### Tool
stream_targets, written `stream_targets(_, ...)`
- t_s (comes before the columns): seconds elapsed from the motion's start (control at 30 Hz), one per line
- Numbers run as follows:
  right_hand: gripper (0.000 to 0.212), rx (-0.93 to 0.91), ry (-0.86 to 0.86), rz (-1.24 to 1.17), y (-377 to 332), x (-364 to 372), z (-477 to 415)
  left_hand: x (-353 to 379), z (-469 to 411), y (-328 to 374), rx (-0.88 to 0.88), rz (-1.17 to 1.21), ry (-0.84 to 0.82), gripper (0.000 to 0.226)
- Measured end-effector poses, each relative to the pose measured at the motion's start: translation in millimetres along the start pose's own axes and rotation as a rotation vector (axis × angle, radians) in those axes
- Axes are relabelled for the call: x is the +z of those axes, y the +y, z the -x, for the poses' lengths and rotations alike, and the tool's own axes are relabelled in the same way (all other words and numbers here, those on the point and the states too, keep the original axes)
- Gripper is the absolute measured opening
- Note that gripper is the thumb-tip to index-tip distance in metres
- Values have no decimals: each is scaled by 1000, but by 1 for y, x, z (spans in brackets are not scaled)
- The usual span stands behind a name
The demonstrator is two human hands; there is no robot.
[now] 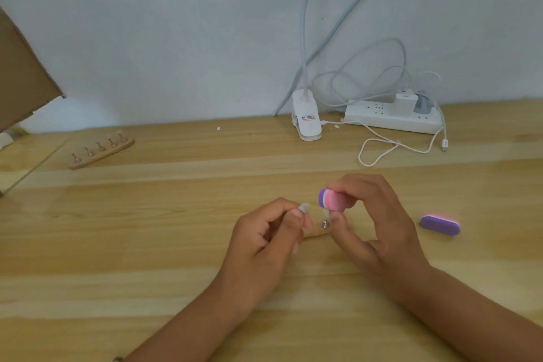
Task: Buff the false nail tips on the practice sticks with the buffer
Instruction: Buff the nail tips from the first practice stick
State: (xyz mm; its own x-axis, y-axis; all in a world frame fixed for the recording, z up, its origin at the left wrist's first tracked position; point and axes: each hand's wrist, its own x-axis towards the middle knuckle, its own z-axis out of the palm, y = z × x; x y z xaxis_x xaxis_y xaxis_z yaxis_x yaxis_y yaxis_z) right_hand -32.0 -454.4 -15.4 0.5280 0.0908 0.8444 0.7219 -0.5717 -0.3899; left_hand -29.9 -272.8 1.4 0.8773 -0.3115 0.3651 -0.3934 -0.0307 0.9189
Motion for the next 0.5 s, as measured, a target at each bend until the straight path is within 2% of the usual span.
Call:
stream_targets(0.17,22,-115,-42,43,1,2,3,2,0,1,-66,47,-29,31)
stream_targets(0.27,28,-180,-81,62,3,2,4,2,0,4,-77,88,-67,33)
stream_targets(0.5,30,-156,-31,79,6,1,3,4,0,4,-127,109,-59,30)
